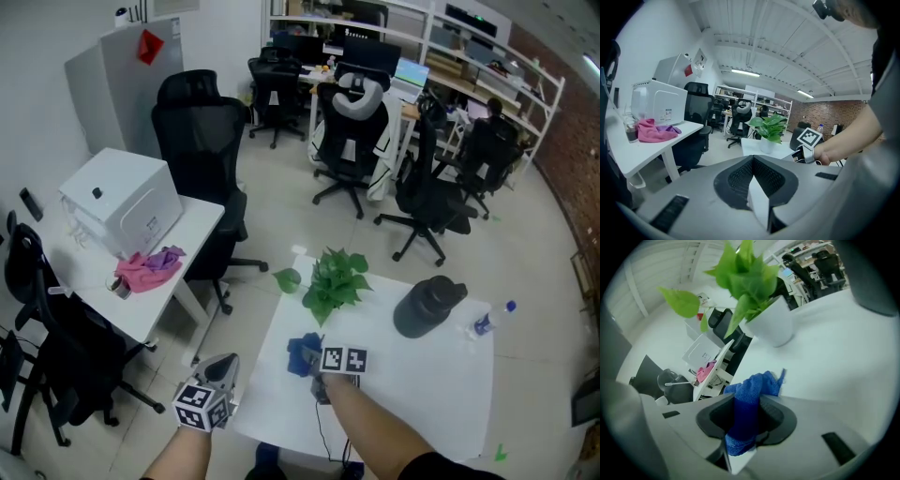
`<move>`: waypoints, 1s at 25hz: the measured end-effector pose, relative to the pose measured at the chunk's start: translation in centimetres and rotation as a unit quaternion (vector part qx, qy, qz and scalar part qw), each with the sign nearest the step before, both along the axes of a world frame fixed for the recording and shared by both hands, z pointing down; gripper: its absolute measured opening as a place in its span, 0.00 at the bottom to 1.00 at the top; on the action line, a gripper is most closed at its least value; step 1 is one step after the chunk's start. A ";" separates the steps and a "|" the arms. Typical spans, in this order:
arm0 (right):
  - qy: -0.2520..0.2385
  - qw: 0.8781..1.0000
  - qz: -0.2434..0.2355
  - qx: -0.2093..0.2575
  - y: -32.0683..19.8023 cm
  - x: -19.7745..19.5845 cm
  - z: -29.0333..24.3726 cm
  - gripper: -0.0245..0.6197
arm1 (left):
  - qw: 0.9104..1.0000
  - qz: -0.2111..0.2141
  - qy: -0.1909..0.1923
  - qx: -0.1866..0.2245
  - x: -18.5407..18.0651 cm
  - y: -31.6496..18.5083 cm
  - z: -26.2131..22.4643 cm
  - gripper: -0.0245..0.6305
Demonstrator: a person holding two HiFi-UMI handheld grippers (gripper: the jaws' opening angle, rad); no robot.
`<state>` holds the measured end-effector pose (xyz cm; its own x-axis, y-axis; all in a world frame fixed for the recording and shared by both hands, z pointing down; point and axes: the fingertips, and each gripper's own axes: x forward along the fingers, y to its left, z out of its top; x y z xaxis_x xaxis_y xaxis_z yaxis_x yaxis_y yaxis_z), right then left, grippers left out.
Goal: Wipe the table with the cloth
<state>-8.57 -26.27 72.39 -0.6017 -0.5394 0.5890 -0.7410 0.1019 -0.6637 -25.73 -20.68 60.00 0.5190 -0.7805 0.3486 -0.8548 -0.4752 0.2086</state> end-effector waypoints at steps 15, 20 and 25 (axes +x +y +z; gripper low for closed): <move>0.077 0.994 -0.080 -0.004 -1.4 -5.2 0.3 0.23 | 1.000 -0.001 0.003 0.001 -1.1 0.8 0.2 0.04; 0.085 0.994 -0.059 -0.014 -0.5 -1.4 0.5 0.23 | 1.000 -0.006 0.005 -0.005 -1.1 1.1 0.6 0.03; 0.105 0.994 -0.032 -0.026 0.8 4.0 0.6 0.23 | 1.000 0.002 0.007 0.006 0.2 0.7 0.1 0.03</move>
